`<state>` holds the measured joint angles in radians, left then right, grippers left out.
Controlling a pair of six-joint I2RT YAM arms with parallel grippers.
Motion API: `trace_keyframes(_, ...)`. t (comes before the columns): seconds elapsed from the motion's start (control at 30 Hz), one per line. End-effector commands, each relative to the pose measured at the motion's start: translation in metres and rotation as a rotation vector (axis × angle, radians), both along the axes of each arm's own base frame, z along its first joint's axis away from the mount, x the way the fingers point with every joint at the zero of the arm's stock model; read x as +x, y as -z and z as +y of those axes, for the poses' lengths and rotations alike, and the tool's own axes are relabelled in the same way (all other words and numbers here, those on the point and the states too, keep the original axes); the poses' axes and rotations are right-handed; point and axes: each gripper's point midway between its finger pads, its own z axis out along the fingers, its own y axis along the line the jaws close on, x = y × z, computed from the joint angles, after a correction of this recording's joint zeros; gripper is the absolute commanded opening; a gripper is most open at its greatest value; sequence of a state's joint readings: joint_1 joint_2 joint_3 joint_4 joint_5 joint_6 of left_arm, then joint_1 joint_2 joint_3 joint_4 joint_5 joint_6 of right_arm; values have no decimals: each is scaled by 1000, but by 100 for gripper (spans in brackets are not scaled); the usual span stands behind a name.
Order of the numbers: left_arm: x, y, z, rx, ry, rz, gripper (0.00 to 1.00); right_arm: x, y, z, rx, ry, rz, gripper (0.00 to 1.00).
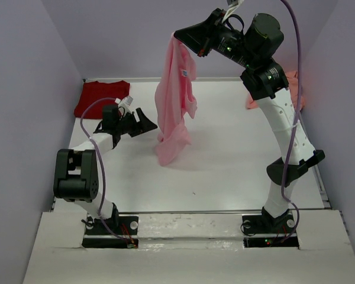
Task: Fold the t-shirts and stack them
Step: Flatten the tshirt out
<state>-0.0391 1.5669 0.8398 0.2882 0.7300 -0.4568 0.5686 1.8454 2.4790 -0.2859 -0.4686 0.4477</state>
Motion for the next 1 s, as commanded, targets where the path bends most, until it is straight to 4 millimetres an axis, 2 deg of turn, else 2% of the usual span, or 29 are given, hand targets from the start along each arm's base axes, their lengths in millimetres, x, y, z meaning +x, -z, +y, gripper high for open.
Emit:
trace_keyframes(0.0, 9, -13, -18, 100, 76, -128, 77, -22, -35, -14, 60, -14, -84, 0)
trace_keyframes(0.13, 3, -22, -19, 181, 87, -220, 76, -21, -35, -14, 60, -8, -77, 0)
trace_keyframes(0.17, 0, -32, -19, 183, 89, -258, 76, -21, -35, -15, 61, -6, -77, 0)
trace_keyframes(0.23, -7, -37, -18, 195, 100, -293, 77, -20, -34, -14, 59, -8, -72, 0)
trace_keyframes(0.27, -9, -48, -16, 207, 94, -334, 77, -20, -33, -14, 58, -7, -71, 0)
trace_keyframes(0.3, -13, -46, -13, 219, 86, -330, 77, -20, -33, -14, 57, -8, -70, 0)
trace_keyframes(0.37, -19, -60, -8, 235, 61, -378, 77, -19, -31, -13, 55, -9, -62, 0)
trace_keyframes(0.47, -28, -60, -1, 270, 47, -402, 77, -19, -31, -12, 55, -11, -60, 0)
trace_keyframes(0.57, -41, -74, 3, 302, 40, -505, 77, -20, -31, -11, 58, -24, -50, 0)
trace_keyframes(0.7, -44, -74, 3, 329, 66, -513, 76, -18, -27, -7, 56, -40, -34, 0)
trace_keyframes(0.97, -54, -76, -16, 246, 174, -534, 72, -17, -28, -10, 58, -39, -32, 0)
